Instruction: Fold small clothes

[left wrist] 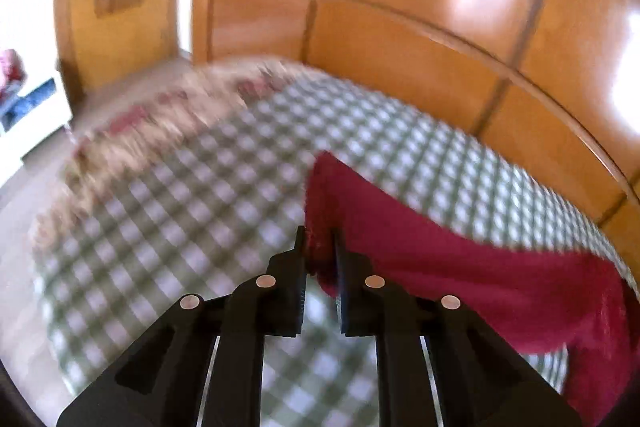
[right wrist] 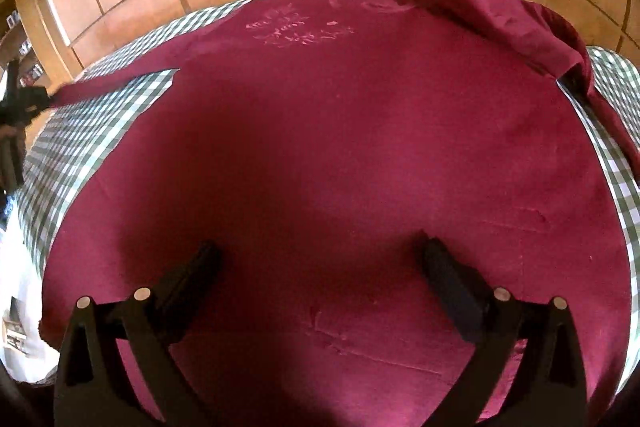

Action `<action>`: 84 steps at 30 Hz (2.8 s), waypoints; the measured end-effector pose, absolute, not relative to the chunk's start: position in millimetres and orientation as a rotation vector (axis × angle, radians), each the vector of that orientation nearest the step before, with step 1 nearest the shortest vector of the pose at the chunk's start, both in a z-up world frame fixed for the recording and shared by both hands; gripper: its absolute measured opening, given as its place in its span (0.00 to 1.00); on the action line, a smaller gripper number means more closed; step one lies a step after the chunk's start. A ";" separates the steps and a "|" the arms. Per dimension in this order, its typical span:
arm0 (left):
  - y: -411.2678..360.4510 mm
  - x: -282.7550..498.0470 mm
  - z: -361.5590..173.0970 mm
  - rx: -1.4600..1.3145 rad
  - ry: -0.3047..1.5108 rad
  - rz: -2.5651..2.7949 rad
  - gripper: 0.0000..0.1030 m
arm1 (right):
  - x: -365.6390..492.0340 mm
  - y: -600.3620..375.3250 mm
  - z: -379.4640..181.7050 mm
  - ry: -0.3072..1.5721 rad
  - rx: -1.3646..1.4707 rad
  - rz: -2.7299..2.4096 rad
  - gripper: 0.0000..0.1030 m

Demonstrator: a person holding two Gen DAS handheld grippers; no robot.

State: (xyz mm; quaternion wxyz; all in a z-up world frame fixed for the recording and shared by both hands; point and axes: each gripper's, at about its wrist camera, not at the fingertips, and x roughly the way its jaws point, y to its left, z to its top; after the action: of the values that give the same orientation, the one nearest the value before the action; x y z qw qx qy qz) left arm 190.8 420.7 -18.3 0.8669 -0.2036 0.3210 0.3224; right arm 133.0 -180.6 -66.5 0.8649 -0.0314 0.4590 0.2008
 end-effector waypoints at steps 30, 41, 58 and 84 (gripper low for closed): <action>16.6 261.0 -82.3 -0.037 0.894 -0.094 0.87 | 232.0 -426.3 -42.4 0.856 0.011 -0.243 0.78; 17.6 264.6 -82.5 -0.053 0.896 -0.115 0.93 | 255.0 -466.4 -19.8 0.843 0.040 -0.231 0.08; 17.2 267.9 -85.4 -0.059 0.896 -0.125 0.96 | 327.9 -606.4 -2.8 0.869 -0.054 -0.641 0.31; 87.1 148.2 -63.0 -0.264 0.889 0.024 0.90 | 71.9 -364.0 -44.8 1.027 0.142 0.246 0.61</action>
State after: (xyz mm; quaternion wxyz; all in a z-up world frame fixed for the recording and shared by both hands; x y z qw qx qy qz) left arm 148.2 87.1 -63.0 0.8943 -0.1274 0.4287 0.0118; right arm 71.9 -364.0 -44.8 0.8615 0.0675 0.4894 0.1173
